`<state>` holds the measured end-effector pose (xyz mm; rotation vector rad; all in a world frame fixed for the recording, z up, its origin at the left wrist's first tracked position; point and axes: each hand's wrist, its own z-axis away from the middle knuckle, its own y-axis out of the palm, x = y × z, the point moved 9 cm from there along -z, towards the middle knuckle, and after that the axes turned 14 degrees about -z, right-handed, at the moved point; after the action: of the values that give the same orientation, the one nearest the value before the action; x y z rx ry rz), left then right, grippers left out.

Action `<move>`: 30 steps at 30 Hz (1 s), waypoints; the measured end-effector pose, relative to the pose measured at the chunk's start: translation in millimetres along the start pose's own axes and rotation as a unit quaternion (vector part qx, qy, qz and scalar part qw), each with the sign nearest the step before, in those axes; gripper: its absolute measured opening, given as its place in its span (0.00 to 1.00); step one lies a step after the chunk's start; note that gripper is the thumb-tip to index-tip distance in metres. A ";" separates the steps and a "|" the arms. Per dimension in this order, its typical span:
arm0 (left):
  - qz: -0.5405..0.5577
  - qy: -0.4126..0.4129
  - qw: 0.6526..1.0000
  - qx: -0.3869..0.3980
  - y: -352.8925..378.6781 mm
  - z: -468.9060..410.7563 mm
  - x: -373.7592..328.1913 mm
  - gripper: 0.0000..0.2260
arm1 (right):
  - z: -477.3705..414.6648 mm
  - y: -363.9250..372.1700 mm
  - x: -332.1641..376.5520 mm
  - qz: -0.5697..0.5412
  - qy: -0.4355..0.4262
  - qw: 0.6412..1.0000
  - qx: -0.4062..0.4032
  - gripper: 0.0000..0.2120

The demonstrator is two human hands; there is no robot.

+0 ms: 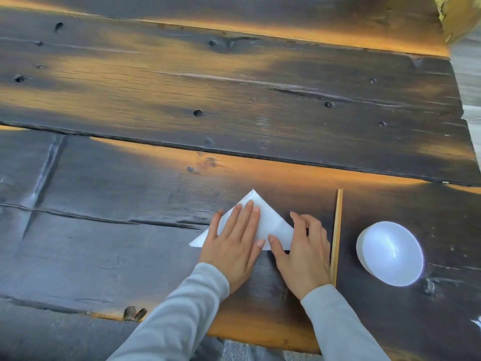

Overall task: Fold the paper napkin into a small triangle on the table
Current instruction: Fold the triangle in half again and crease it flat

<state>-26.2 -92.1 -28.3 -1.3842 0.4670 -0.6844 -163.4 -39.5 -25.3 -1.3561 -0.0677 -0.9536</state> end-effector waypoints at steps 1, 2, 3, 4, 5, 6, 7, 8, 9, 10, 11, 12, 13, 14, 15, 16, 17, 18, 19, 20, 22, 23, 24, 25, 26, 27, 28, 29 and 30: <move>-0.012 0.014 1.000 -0.001 -3.4 -9.3 -2.0 0.26 | -1.6 -1.2 -1.7 0.003 0.006 1.000 -0.001 0.31; -0.027 0.027 0.999 -0.003 -5.7 -17.3 -2.2 0.26 | -2.2 -2.7 -4.3 0.005 0.014 1.000 0.000 0.31; -0.046 0.039 0.998 0.000 -6.6 -24.2 -1.3 0.25 | -2.0 -3.5 -7.5 0.005 0.022 1.000 0.001 0.30; -0.073 0.053 0.996 0.009 -6.3 -29.7 0.7 0.25 | -1.7 -3.9 -10.9 0.003 0.030 1.000 0.004 0.30; -0.099 0.065 0.993 0.023 -4.4 -33.0 3.3 0.25 | -1.2 -3.8 -14.1 0.002 0.038 0.999 0.008 0.30; -0.114 0.077 0.990 0.036 -1.4 -34.7 6.2 0.26 | -0.5 -3.6 -16.4 0.002 0.044 0.999 0.011 0.30; -0.116 0.093 0.988 0.048 2.6 -35.3 8.0 0.27 | -0.1 -3.3 -17.7 0.005 0.048 0.999 0.014 0.30; -0.112 0.111 0.986 0.059 6.4 -35.8 8.9 0.28 | 0.1 -3.0 -18.2 0.009 0.051 0.999 0.017 0.31; -0.109 0.125 0.984 0.063 8.0 -36.2 9.9 0.29 | 0.1 -2.5 -18.3 0.013 0.057 0.998 0.020 0.31; -0.109 0.133 0.983 0.060 7.8 -37.1 11.3 0.30 | 0.2 -2.0 -18.9 0.015 0.065 0.997 0.024 0.32; -0.111 0.141 0.982 0.057 7.2 -37.9 12.4 0.31 | 0.7 -1.5 -19.6 0.014 0.076 0.997 0.028 0.32; -0.112 0.150 0.981 0.056 7.1 -38.8 12.8 0.31 | 1.6 -1.4 -20.4 0.011 0.087 0.996 0.032 0.31; -0.113 0.157 0.979 0.056 7.1 -39.9 12.9 0.31 | 2.7 -1.3 -21.3 0.007 0.097 0.995 0.035 0.30; -0.113 0.164 0.978 0.057 6.9 -41.3 12.9 0.31 | 4.2 -0.7 -22.2 0.001 0.107 0.993 0.039 0.28; -0.112 0.169 0.978 0.057 6.2 -42.6 12.6 0.30 | 5.9 0.2 -23.1 -0.008 0.117 0.992 0.044 0.26; -0.110 0.173 0.977 0.055 5.3 -43.8 12.1 0.30 | 7.9 0.9 -24.0 -0.021 0.128 0.990 0.050 0.23; -0.106 0.178 0.977 0.052 4.6 -44.5 10.7 0.30 | 10.0 1.8 -24.6 -0.037 0.139 0.988 0.056 0.21; -0.102 0.184 0.976 0.051 4.0 -45.2 8.9 0.31 | 12.1 3.0 -24.6 -0.054 0.148 0.986 0.063 0.19; -0.097 0.189 0.976 0.050 3.0 -46.2 6.8 0.31 | 14.3 3.9 -24.0 -0.069 0.152 0.984 0.069 0.17; -0.090 0.193 0.976 0.052 1.8 -47.7 4.8 0.32 | 16.9 4.4 -22.6 -0.083 0.153 0.982 0.074 0.14; -0.071 0.199 0.975 0.063 0.4 -50.2 0.8 0.35 | 23.7 4.6 -20.2 -0.115 0.153 0.978 0.078 0.07; -0.057 0.202 0.975 0.071 -0.1 -50.9 -1.1 0.37 | 27.9 5.0 -19.6 -0.142 0.159 0.974 0.081 0.04; -0.037 0.204 0.975 0.076 -1.3 -51.1 -2.5 0.38 | 32.4 6.8 -19.7 -0.174 0.167 0.967 0.085 0.04; -0.011 0.201 0.976 0.076 -3.6 -50.4 -2.7 0.38 | 37.3 9.7 -19.0 -0.207 0.176 0.958 0.092 0.09; 0.023 0.191 0.979 0.069 -7.4 -48.5 -0.7 0.38 | 42.0 13.3 -17.9 -0.241 0.182 0.948 0.100 0.14; 0.066 0.173 0.981 0.052 -13.0 -45.3 3.8 0.37 | 46.2 17.7 -15.8 -0.271 0.187 0.938 0.109 0.19; 0.116 0.151 0.981 0.028 -19.0 -40.0 10.3 0.35 | 49.8 22.6 -14.0 -0.303 0.189 0.927 0.114 0.22; 0.165 0.128 0.978 0.001 -23.6 -31.7 17.9 0.34 | 53.0 26.2 -12.4 -0.332 0.189 0.917 0.117 0.23; 0.203 0.109 0.973 -0.025 -25.3 -20.4 25.2 0.32 | 55.3 28.7 -10.1 -0.356 0.186 0.908 0.118 0.22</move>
<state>-25.8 -125.3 -4.1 -1.2138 0.9188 -0.4909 -126.4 9.9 -38.6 -0.8996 -0.3957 -1.7455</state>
